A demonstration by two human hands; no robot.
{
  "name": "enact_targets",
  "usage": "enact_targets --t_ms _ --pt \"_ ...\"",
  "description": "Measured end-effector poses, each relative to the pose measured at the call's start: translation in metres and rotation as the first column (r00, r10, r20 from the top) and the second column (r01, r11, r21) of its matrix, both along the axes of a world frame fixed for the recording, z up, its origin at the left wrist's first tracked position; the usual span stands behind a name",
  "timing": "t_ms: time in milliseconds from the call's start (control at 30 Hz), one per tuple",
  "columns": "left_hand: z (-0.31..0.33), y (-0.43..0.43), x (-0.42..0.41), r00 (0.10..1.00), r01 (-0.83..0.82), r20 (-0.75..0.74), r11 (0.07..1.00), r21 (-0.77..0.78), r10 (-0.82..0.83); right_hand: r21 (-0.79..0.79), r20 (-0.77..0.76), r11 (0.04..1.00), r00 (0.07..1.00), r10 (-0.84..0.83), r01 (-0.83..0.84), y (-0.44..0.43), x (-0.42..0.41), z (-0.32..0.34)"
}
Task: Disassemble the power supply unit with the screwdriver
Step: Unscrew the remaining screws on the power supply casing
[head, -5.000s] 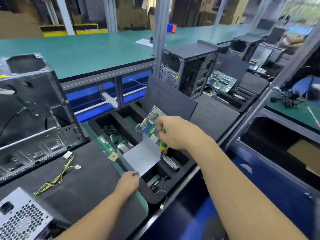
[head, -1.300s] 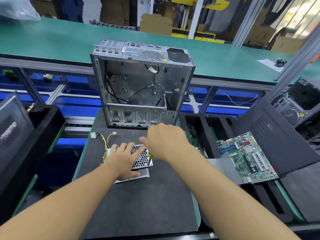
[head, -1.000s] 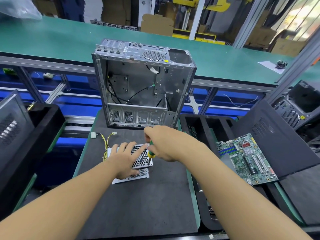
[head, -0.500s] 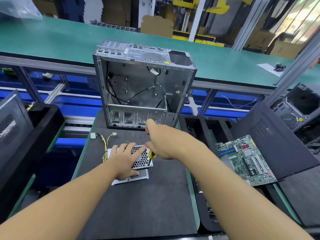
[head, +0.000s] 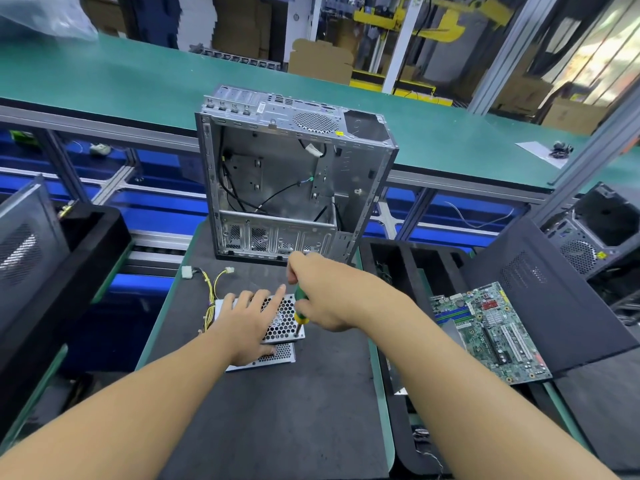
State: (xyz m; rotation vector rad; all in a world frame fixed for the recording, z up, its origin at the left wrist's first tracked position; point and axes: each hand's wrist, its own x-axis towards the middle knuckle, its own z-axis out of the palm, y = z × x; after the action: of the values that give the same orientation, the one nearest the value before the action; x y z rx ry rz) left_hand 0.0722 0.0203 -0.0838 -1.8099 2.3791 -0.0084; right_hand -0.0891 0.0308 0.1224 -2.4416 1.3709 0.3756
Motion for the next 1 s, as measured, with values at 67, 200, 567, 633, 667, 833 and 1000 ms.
enact_targets --t_ms 67,200,567,633,667,833,1000 --pt "0.000 0.000 0.000 1.000 -0.010 -0.005 1.000 0.005 0.010 0.059 -0.022 0.998 1.000 -0.016 0.017 0.000 0.000 0.001" --pt "-0.001 0.000 0.000 1.000 -0.005 0.012 1.000 0.013 0.005 -0.045 -0.075 0.984 0.982 -0.174 0.171 0.002 -0.003 -0.001" --pt "-0.002 -0.003 0.002 1.000 -0.012 -0.007 1.000 -0.001 0.012 0.003 -0.077 0.999 0.996 -0.036 0.037 -0.006 -0.010 0.000" --pt "-0.002 -0.003 0.002 1.000 -0.007 -0.005 1.000 -0.010 0.007 -0.017 -0.075 0.999 0.996 -0.049 0.048 -0.005 -0.013 -0.002" --pt "-0.002 -0.003 0.002 1.000 -0.006 -0.004 1.000 -0.009 0.006 -0.039 -0.075 0.997 0.994 -0.075 0.072 -0.004 -0.014 -0.003" --pt "-0.001 -0.002 0.002 1.000 0.002 0.016 1.000 -0.016 -0.002 -0.158 -0.019 0.981 0.993 -0.120 0.115 -0.002 -0.008 -0.010" --pt "-0.002 -0.001 0.003 1.000 0.013 0.025 1.000 -0.029 -0.012 0.015 0.041 1.000 0.999 0.016 -0.017 -0.007 -0.007 -0.005"
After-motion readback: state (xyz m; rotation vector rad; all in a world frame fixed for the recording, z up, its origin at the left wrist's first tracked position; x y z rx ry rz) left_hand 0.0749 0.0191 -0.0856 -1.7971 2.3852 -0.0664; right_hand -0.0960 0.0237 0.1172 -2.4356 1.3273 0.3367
